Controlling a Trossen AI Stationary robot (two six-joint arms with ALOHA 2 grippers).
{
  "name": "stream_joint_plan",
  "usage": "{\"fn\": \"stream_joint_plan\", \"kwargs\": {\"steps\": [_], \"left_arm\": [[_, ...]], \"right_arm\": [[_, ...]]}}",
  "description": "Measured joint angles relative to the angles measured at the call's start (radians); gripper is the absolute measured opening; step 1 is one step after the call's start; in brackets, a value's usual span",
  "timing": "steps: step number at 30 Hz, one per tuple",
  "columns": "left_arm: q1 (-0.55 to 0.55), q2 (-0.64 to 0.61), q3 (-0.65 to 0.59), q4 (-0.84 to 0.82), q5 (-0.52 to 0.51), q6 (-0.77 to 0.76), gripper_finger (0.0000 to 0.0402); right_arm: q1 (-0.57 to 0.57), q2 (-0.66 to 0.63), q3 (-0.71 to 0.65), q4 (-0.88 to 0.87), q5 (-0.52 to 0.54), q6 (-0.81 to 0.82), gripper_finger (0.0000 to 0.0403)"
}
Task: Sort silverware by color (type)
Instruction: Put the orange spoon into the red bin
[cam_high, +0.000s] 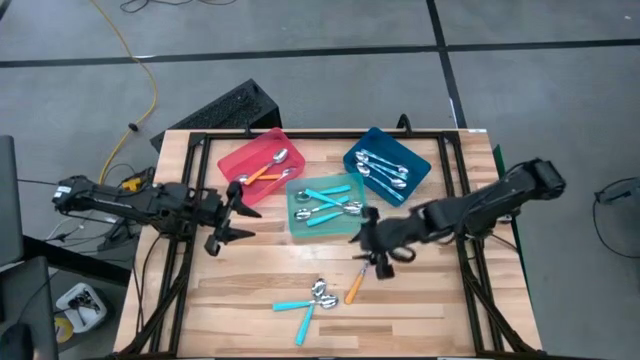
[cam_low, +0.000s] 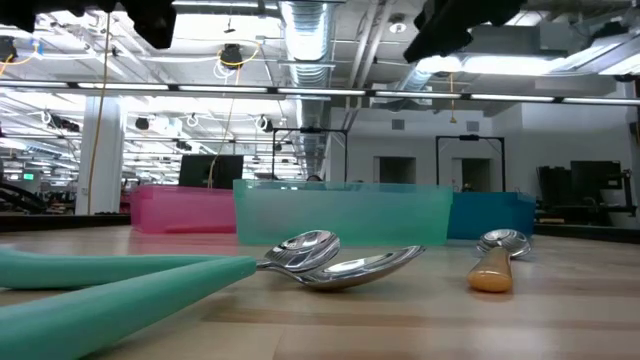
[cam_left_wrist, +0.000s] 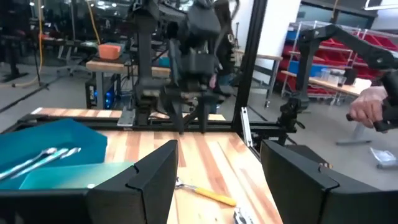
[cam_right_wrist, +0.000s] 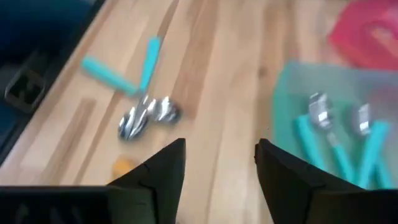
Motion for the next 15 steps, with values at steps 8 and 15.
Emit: {"fn": "stream_joint_plan", "kwargs": {"steps": [8,15], "left_arm": [[-0.004,-0.025,0.002,-0.001,0.000,-0.012,0.0214],[-0.004,-0.029,0.002,-0.026,0.000,-0.039,0.0214]], "right_arm": [[0.076,0.254,0.201,-0.239,-0.002,-0.029,0.0268],[0.140,0.467,0.401,-0.461,-0.002,-0.213,0.0271]]}}
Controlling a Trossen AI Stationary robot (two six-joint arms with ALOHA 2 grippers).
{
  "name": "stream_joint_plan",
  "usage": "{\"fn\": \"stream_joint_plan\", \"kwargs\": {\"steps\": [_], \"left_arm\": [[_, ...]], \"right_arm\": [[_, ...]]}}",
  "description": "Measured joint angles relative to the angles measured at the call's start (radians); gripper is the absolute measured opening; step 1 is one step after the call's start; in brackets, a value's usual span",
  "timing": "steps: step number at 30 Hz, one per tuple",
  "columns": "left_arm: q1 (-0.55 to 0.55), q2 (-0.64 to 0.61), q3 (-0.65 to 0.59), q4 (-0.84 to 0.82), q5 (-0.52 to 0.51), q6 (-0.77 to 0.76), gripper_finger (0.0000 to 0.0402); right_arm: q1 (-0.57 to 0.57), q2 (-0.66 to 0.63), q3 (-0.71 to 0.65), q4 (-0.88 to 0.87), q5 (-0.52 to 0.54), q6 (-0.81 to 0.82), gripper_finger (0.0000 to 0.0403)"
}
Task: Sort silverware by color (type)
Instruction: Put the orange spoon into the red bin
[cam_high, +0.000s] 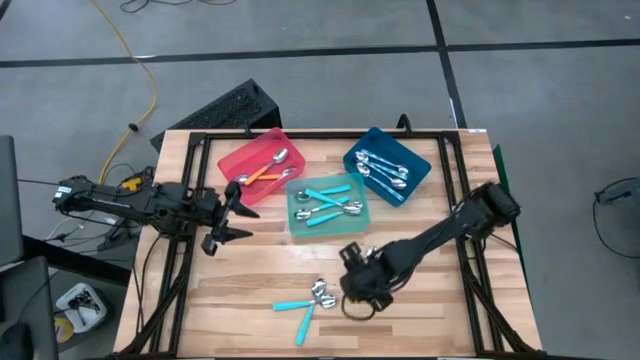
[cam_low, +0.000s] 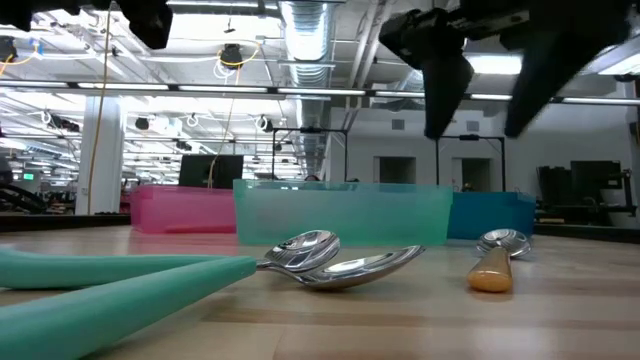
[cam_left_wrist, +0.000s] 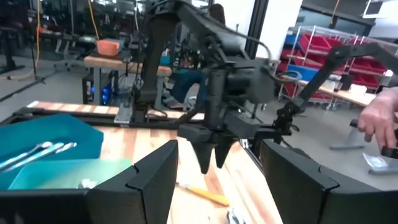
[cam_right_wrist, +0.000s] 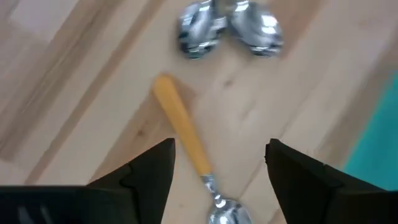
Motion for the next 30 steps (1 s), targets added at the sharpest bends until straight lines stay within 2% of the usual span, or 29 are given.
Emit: {"fn": "stream_joint_plan", "kwargs": {"steps": [4,9,20,30], "left_arm": [[0.000,0.000,0.000,-0.041,0.000,-0.015,0.0214],[0.000,0.000,0.000,-0.061,0.000,-0.027,0.0214],[0.001,0.000,0.000,-0.087,0.000,-0.016,0.0214],[0.001,0.000,0.000,-0.091,-0.006,-0.014,0.0214]], "right_arm": [[0.012,0.106,0.101,-0.112,0.000,-0.048,0.0272],[0.006,0.140,0.132,-0.104,0.000,-0.097,0.0272],[0.003,0.139,0.015,-0.101,0.003,-0.101,0.0272],[0.047,0.175,0.000,-0.051,0.028,-0.079,0.0272]]}}
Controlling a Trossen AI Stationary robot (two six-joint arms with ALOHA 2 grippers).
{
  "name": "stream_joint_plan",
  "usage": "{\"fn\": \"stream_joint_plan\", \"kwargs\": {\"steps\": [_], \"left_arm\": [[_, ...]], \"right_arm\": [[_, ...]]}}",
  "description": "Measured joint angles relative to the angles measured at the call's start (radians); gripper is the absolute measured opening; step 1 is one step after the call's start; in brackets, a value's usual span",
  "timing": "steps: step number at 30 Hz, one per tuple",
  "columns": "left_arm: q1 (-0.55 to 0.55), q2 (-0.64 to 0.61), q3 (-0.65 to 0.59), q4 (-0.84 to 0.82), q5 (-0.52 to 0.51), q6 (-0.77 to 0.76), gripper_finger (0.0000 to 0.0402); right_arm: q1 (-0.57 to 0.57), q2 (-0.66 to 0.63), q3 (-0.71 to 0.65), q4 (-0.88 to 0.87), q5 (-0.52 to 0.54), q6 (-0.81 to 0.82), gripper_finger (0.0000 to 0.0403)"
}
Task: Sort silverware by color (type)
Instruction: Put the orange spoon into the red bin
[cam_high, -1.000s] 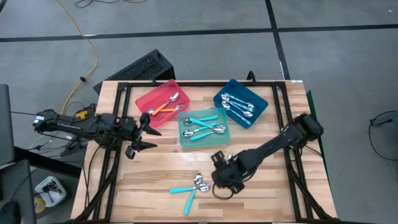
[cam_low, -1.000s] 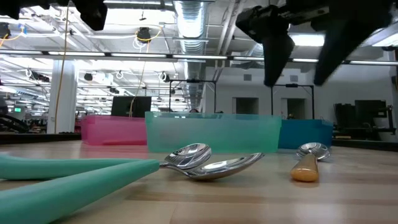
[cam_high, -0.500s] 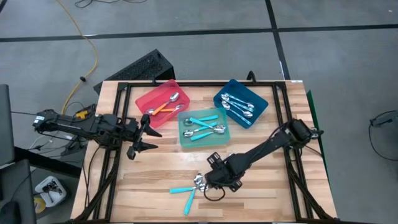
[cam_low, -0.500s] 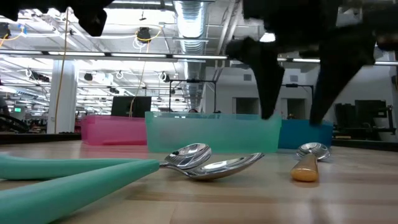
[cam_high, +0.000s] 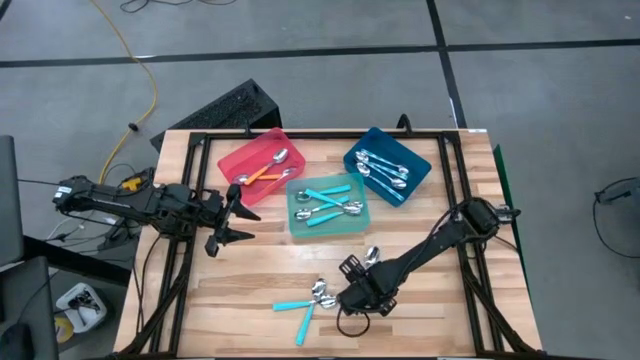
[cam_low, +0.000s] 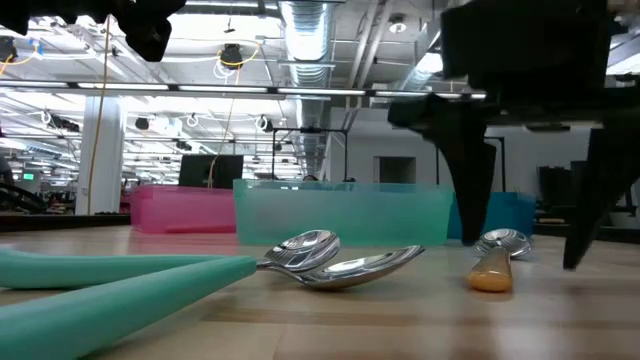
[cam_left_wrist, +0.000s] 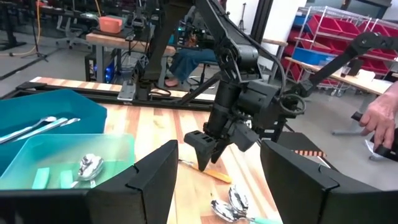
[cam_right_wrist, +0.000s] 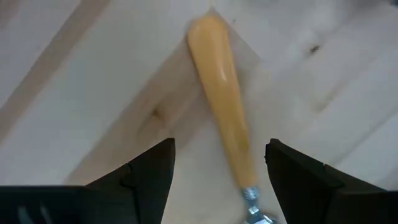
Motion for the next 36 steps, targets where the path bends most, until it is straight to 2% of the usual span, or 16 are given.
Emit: {"fn": "stream_joint_plan", "kwargs": {"steps": [12,15,19,28,36], "left_arm": [[0.000,0.000,0.000,-0.015,-0.003,-0.001,0.0214],[0.000,0.000,0.000,-0.015,-0.003,-0.001,0.0214],[0.000,0.000,0.000,-0.016,-0.003,-0.003,0.0214],[0.000,0.000,0.000,-0.045,-0.002,-0.004,0.0214],[0.000,0.000,0.000,-0.046,-0.002,-0.005,0.0214]], "right_arm": [[0.005,0.067,0.007,0.003,0.017,0.026,0.0272],[-0.003,0.068,0.006,-0.001,-0.016,0.002,0.0264],[-0.028,0.070,0.005,0.000,-0.098,-0.041,0.0240],[-0.085,0.072,0.004,0.000,-0.176,-0.057,0.0197],[-0.099,0.072,0.002,-0.006,-0.185,-0.015,0.0102]]}}
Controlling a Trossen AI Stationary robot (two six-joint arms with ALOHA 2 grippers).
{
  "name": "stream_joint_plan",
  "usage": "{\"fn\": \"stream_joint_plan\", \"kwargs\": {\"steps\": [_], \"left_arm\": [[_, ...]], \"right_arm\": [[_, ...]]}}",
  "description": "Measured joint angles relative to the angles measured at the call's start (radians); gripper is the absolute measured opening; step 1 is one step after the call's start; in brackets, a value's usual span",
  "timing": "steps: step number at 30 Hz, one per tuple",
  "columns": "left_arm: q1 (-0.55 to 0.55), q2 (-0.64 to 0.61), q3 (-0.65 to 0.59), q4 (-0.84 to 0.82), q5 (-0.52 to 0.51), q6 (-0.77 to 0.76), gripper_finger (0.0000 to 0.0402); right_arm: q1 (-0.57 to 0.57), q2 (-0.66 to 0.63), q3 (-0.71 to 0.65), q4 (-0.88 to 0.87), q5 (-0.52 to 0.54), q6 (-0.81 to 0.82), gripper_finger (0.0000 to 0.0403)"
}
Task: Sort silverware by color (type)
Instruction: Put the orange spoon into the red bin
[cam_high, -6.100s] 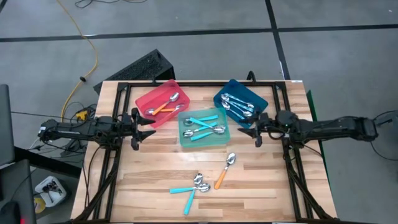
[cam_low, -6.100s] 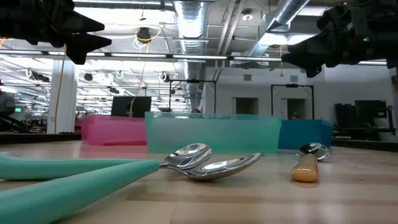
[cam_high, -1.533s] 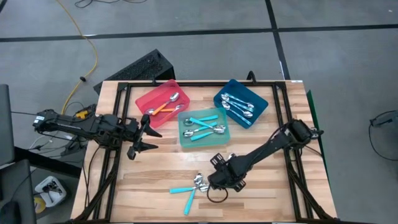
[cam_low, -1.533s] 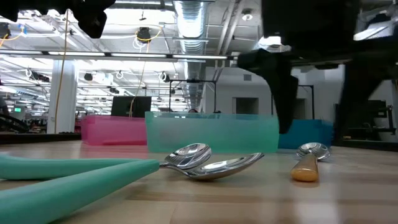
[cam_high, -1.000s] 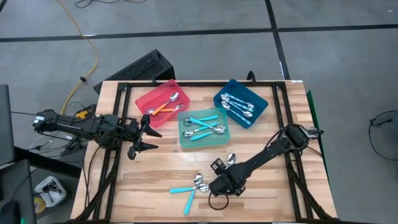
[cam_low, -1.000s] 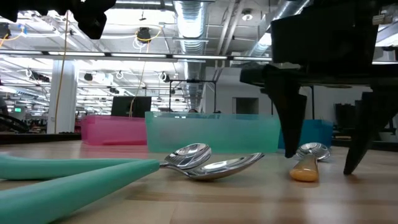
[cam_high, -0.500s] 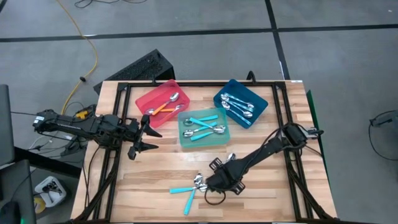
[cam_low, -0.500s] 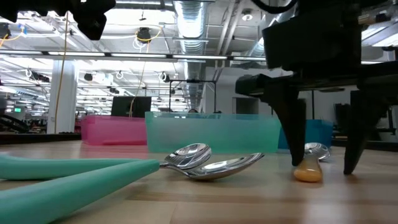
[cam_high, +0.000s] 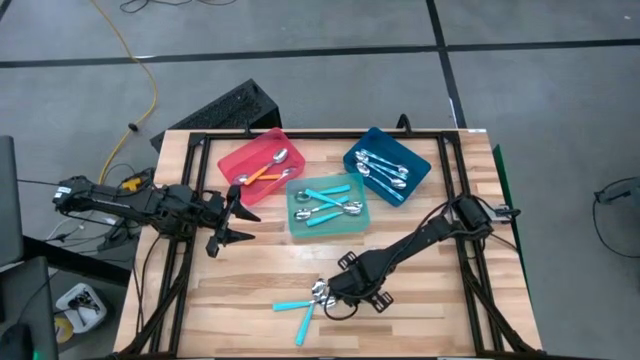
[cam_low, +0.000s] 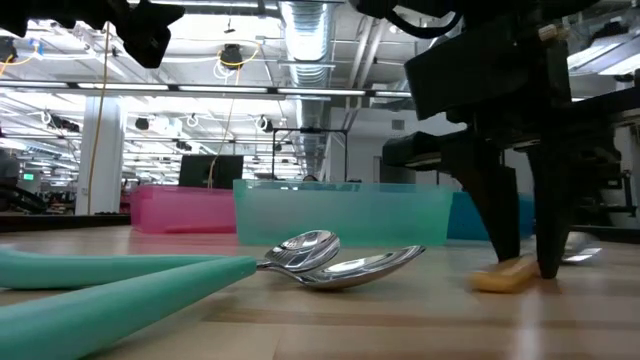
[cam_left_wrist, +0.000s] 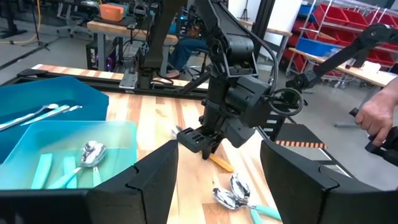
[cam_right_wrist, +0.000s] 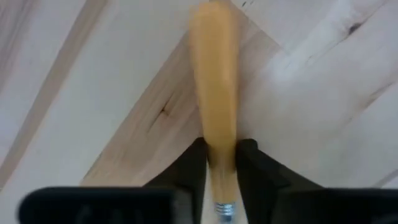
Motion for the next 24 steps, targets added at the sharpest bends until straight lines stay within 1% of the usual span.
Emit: {"fn": "stream_joint_plan", "kwargs": {"steps": [3,7,12,20,24], "left_arm": [[0.000,0.000,0.000,0.000,0.000,0.000,0.0214],[0.000,0.000,0.000,0.000,0.000,-0.001,0.0214],[0.000,0.000,0.000,0.001,0.000,-0.002,0.0214],[0.000,-0.001,0.000,0.003,0.000,-0.003,0.0214],[0.000,-0.017,0.000,-0.007,0.000,0.000,0.0214]], "right_arm": [[-0.004,0.000,0.000,0.001,-0.008,0.028,0.0073],[-0.004,0.001,0.017,-0.010,-0.009,0.059,0.0073],[-0.015,0.006,0.076,-0.051,-0.008,0.075,0.0073],[-0.081,-0.032,0.155,-0.086,0.004,0.072,0.0073],[-0.120,-0.061,0.183,-0.081,0.006,0.046,0.0073]]}}
